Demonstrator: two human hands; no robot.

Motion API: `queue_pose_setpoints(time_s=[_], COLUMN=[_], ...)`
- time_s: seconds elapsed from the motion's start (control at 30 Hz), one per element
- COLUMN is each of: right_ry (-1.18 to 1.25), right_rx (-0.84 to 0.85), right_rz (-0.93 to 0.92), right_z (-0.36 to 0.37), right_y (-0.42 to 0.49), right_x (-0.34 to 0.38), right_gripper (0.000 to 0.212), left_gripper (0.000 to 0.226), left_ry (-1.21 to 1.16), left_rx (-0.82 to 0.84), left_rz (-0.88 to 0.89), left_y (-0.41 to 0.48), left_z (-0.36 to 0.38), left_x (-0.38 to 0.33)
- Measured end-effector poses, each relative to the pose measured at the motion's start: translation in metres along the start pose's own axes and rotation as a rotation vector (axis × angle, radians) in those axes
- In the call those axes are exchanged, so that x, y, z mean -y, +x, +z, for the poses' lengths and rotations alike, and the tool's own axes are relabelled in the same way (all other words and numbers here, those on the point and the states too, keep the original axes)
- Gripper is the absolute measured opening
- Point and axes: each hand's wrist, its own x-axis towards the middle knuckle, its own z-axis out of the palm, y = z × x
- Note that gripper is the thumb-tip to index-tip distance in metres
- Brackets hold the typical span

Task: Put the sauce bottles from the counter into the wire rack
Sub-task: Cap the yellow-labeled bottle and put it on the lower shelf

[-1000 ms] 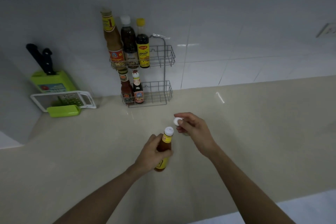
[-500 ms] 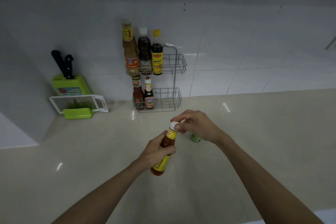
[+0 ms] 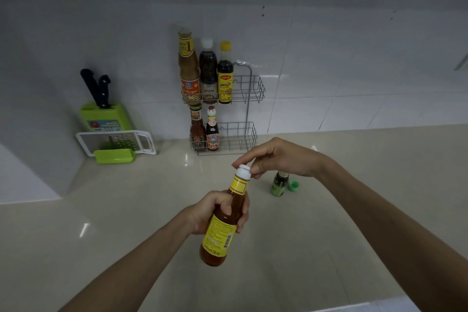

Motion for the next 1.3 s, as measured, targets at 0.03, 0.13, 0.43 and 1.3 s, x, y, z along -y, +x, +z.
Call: queue_pose_setpoints(time_s=[0.03, 0.13, 0.43, 1.3], right_ry=[0.010, 0.004, -0.277, -1.097], right_rx=[0.009, 0.037, -0.041, -0.427], right_rz=[-0.003, -0.005, -0.032, 0.115], right_z=[0.000, -0.002, 0.012, 0.070], right_y=[0.000, 0.001, 0.010, 0.029], right_x=[0.002, 0.006, 0.019, -0.001], right_gripper=[0.033, 0.034, 0.025, 0.022], left_gripper=[0.039, 0.038, 0.038, 0.008], left_ry=[-0.022, -0.070, -0.042, 0.564], left_rx=[0.030, 0.074, -0.007, -0.601], left_rz=[0.008, 0.018, 0.018, 0.029], left_y=[-0.001, -0.003, -0.010, -0.022], left_z=[0.001, 0.002, -0.003, -0.001], left_x=[0.000, 0.000, -0.003, -0.019])
